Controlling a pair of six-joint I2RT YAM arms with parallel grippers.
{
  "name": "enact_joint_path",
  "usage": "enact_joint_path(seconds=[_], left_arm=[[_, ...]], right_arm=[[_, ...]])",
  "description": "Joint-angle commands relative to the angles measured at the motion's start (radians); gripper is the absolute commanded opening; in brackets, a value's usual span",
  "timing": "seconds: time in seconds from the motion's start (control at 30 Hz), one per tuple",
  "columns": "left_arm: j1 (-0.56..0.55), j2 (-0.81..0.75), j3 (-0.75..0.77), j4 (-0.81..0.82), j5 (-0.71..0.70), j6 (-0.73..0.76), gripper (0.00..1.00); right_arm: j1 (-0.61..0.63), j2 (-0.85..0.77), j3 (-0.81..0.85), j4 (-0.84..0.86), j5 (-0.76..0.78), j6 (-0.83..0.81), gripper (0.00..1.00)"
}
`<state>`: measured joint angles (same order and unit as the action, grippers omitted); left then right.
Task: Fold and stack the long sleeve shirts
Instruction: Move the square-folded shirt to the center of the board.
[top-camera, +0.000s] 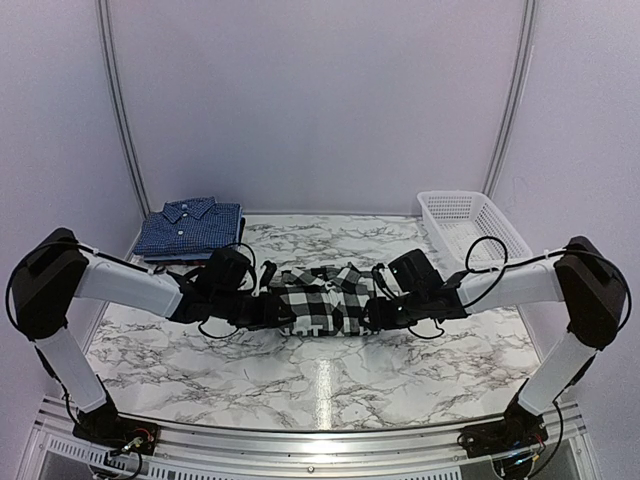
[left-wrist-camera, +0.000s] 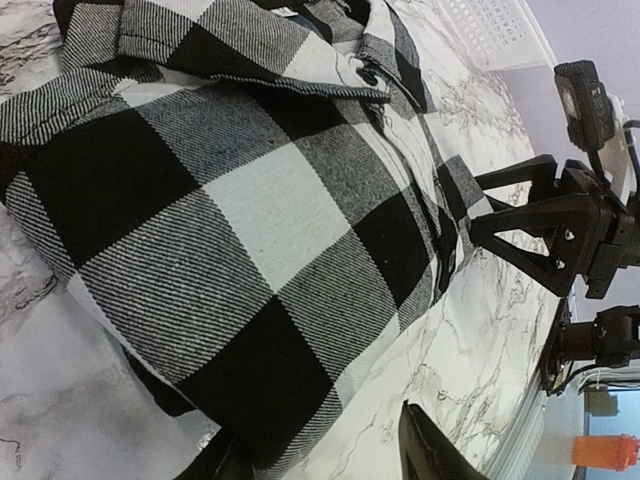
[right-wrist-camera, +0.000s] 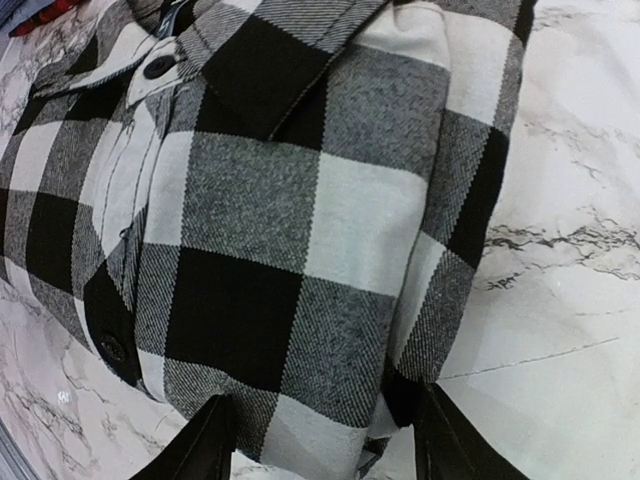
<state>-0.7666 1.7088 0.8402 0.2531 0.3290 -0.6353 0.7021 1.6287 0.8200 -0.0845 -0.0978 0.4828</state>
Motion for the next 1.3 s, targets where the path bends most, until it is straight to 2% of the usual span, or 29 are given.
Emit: enact_joint_path(seconds=[0.0, 0.03, 0.1, 0.17, 0.3, 0.47, 0.63, 0.77, 0.87, 0.97, 1.03, 1.07, 1.27], left_arm=[[-0.010, -0.024, -0.017, -0.004, -0.049, -0.022, 0.46], [-0.019, -0.036, -0.026, -0.024, -0.057, -0.018, 0.48], [-0.041, -0.066, -0.047, -0.047, -0.089, 0.003, 0.62], [-0.061, -0.081, -0.063, -0.045, -0.104, 0.024, 0.66], [-0.082, -0.081, -0.059, -0.010, -0.117, 0.053, 0.66], [-0.084, -0.029, -0.032, -0.005, -0.146, 0.070, 0.58], [-0.101, 0.000, -0.022, -0.003, -0.207, 0.092, 0.57], [-0.105, 0.016, -0.005, -0.003, -0.225, 0.089, 0.49], [-0.111, 0.014, 0.008, -0.004, -0.221, 0.084, 0.38], [-0.112, -0.016, 0.005, -0.022, -0.223, 0.057, 0.18], [-0.114, -0.042, 0.012, -0.081, -0.231, 0.041, 0.05], [-0.116, -0.059, 0.022, -0.114, -0.231, 0.038, 0.00], [-0.134, -0.124, 0.032, -0.285, -0.195, -0.020, 0.00]], right_arm=[[0.026, -0.007, -0.006, 0.000, 0.008, 0.023, 0.53], [0.028, -0.011, -0.013, 0.001, 0.007, 0.025, 0.52], [0.031, -0.017, -0.028, 0.009, 0.005, 0.026, 0.51], [0.033, -0.018, -0.040, 0.012, 0.005, 0.028, 0.51], [0.036, -0.031, -0.051, 0.015, 0.026, 0.027, 0.51], [0.036, -0.058, -0.082, 0.015, 0.042, 0.037, 0.51], [0.039, -0.073, -0.106, 0.039, 0.030, 0.042, 0.48], [0.040, -0.047, -0.100, 0.073, 0.023, 0.036, 0.42], [0.041, -0.018, -0.086, 0.077, 0.018, 0.033, 0.33], [0.041, -0.021, -0.089, 0.076, 0.009, 0.036, 0.09], [0.043, -0.032, -0.097, 0.062, 0.005, 0.039, 0.00], [0.043, -0.041, -0.105, 0.052, 0.002, 0.039, 0.00], [0.080, -0.090, -0.151, 0.016, -0.021, 0.044, 0.00]])
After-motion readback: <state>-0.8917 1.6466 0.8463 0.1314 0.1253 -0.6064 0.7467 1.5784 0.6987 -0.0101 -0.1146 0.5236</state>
